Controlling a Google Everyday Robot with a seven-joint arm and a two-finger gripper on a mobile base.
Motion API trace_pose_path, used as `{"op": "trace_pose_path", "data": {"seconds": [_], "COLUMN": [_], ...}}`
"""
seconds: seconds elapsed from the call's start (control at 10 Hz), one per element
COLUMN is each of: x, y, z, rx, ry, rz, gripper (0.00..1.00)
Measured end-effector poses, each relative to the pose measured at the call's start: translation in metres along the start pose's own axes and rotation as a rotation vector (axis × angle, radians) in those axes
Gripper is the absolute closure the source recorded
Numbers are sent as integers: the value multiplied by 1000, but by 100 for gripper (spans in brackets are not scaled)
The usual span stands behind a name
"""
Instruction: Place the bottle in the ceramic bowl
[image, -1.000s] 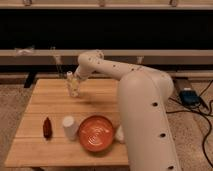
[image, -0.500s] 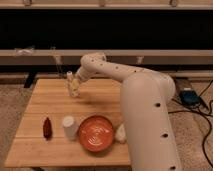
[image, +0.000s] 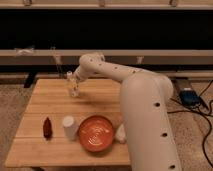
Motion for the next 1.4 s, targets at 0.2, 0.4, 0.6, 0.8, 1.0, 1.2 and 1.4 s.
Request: {"op": "trace_pose_path", "data": {"seconds": [0.2,0.4,0.6,0.8,1.0,1.2,1.4], "x": [-4,-8,-10,-10,-6,4,24], "y": [2,4,5,7,6,6,10], "z": [3,4,6,5,-10,-32,-61], "rx": [4,10,14,18,29,35,36], "ry": [-7,-12,-8,0,17,36,62], "rz": [-16,-33,-53,-74,-122,-158,-191], "gripper": [38,57,79,96,100,100,100]}}
